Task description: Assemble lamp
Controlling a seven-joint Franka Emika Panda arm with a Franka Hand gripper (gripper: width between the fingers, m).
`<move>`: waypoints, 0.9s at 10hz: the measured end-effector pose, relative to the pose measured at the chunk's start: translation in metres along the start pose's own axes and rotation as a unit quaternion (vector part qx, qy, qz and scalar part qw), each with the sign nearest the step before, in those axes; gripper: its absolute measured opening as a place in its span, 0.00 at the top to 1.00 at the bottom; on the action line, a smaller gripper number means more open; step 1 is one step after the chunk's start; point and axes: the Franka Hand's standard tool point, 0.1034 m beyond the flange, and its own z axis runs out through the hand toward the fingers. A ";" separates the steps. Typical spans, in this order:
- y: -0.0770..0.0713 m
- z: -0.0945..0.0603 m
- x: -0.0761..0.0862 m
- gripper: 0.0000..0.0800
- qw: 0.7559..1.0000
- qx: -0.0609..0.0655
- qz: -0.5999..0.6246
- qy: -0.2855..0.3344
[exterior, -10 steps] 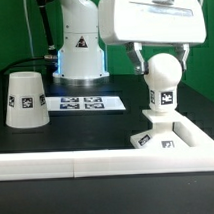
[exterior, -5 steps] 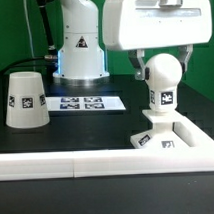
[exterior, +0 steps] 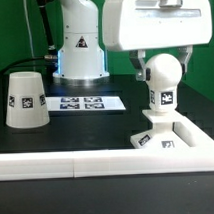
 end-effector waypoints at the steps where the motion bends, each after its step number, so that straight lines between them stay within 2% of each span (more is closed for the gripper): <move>1: 0.000 0.000 0.000 0.28 1.000 0.000 0.003 0.000; 3: 0.000 0.000 0.000 0.28 1.000 0.000 0.010 0.000; 5: -0.002 0.000 0.001 0.28 0.996 0.002 0.084 0.000; 7: -0.009 0.000 0.003 0.28 0.981 0.001 0.196 -0.001; 9: -0.007 0.001 0.003 0.28 0.958 -0.002 0.287 0.000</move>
Offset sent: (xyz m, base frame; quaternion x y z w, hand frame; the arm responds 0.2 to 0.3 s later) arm 0.0000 0.0000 0.0000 0.0000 0.0000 0.0000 1.0000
